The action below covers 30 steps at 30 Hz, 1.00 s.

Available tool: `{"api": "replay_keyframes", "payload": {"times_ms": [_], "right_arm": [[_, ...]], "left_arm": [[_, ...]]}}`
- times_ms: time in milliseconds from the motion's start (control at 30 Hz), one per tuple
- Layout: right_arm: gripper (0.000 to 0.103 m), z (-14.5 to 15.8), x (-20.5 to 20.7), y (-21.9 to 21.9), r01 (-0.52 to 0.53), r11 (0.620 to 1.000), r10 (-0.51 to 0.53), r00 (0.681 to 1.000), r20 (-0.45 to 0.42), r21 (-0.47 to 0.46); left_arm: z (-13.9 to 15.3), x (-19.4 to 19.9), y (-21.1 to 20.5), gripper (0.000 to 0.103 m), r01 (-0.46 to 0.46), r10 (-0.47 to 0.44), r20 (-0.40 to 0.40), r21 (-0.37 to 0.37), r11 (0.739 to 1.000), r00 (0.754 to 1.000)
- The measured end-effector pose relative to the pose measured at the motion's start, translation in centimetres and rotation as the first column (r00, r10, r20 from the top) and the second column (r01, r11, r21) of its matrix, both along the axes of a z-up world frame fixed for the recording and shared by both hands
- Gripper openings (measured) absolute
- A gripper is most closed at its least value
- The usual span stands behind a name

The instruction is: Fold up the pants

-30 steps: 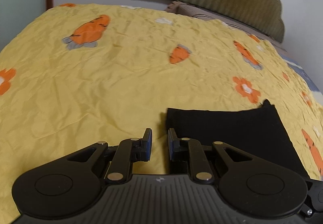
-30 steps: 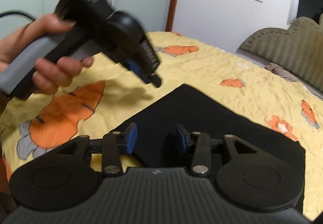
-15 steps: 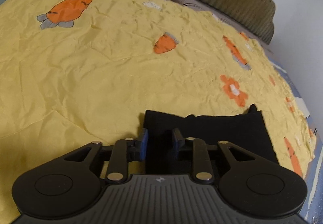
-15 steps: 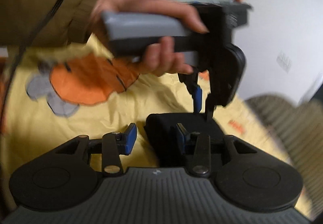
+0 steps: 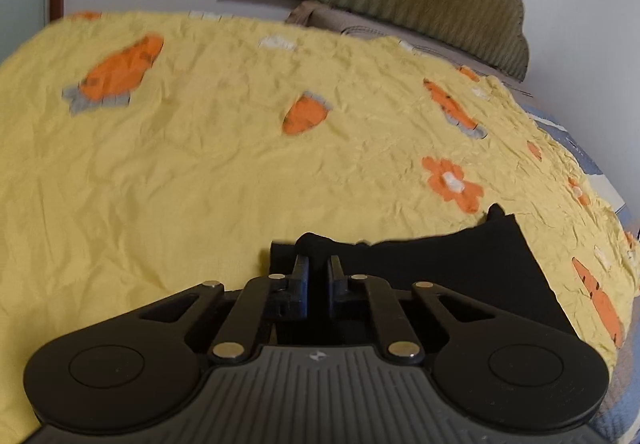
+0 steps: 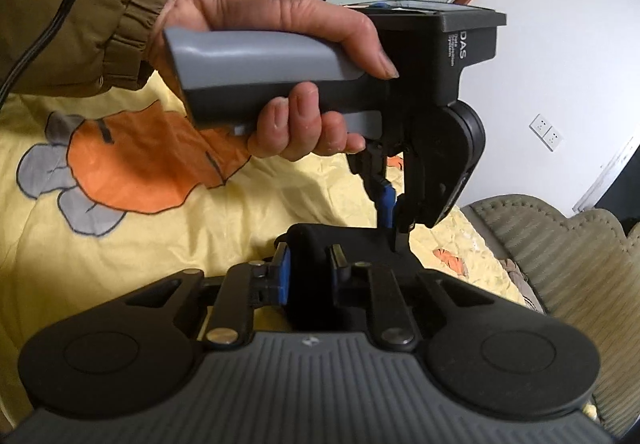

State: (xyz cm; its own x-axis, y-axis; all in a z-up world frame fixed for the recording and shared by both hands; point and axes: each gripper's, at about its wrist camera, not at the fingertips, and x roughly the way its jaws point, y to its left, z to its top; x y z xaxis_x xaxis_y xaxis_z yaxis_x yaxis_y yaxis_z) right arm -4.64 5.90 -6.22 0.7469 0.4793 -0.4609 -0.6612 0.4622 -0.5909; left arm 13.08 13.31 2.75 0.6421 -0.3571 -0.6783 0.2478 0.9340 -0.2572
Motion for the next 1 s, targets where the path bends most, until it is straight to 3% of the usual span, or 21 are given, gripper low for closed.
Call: {"api": "replay_keyframes", "payload": {"times_ms": [100, 200, 267, 300, 400, 500, 567, 633, 733, 867, 1000], "right_arm": [[0.016, 0.5, 0.1, -0.3, 0.01, 0.999, -0.01, 1.0, 0.011, 0.03], [0.016, 0.8, 0.9, -0.1, 0.026, 0.998, -0.028, 0.999, 0.028, 0.059], [0.018, 0.2, 2.1, 0.5, 0.027, 0.999, -0.026, 0.999, -0.036, 0.033], [0.023, -0.5, 2.5, 0.9, 0.021, 1.0, -0.021, 0.996, -0.081, 0.0], [0.027, -0.9, 1.3, 0.9, -0.005, 0.999, 0.003, 0.999, -0.052, -0.04], [0.023, 0.8, 0.9, -0.7, 0.005, 0.999, -0.001, 0.995, -0.096, 0.045], [0.024, 1.4, 0.8, -1.4, 0.023, 0.998, -0.019, 0.997, -0.078, 0.054], [0.031, 0.7, 0.5, -1.2, 0.017, 1.0, -0.017, 1.0, -0.023, -0.025], [0.035, -1.0, -0.4, -1.1, -0.002, 0.989, 0.011, 0.998, 0.064, -0.147], [0.042, -2.7, -0.9, -1.2, -0.02, 0.975, 0.034, 0.997, 0.062, -0.222], [0.057, -4.0, -1.0, -0.2, -0.019, 0.956, 0.071, 0.983, 0.168, -0.293]], "left_arm": [[0.8, 0.2, -0.5, 0.008, 0.001, -0.002, 0.046, 0.017, 1.0, 0.999], [-0.7, 1.9, -0.5, 0.008, -0.018, 0.02, -0.031, 0.045, 0.999, 0.999], [-2.1, 2.2, -0.5, 0.009, -0.02, 0.024, -0.067, 0.059, 0.998, 0.997], [-2.2, 1.7, -0.4, 0.012, -0.01, 0.013, -0.045, 0.067, 0.998, 0.999], [-1.2, 0.4, 0.4, 0.014, -0.027, 0.025, 0.021, 0.093, 0.995, 0.999], [-0.2, -0.2, 1.4, 0.014, -0.091, 0.081, 0.071, 0.147, 0.985, 0.994], [0.3, -0.5, 2.2, 0.014, -0.131, 0.119, 0.083, 0.166, 0.977, 0.989], [0.5, -1.0, 2.8, 0.014, -0.154, 0.142, 0.083, 0.153, 0.976, 0.986], [0.4, -1.9, 3.5, 0.014, -0.165, 0.158, 0.063, 0.132, 0.977, 0.985], [-0.4, -2.7, 4.1, 0.015, -0.179, 0.179, 0.015, 0.108, 0.978, 0.984], [-0.7, -3.3, 5.2, 0.021, -0.189, 0.189, -0.059, 0.008, 0.982, 0.98]]}}
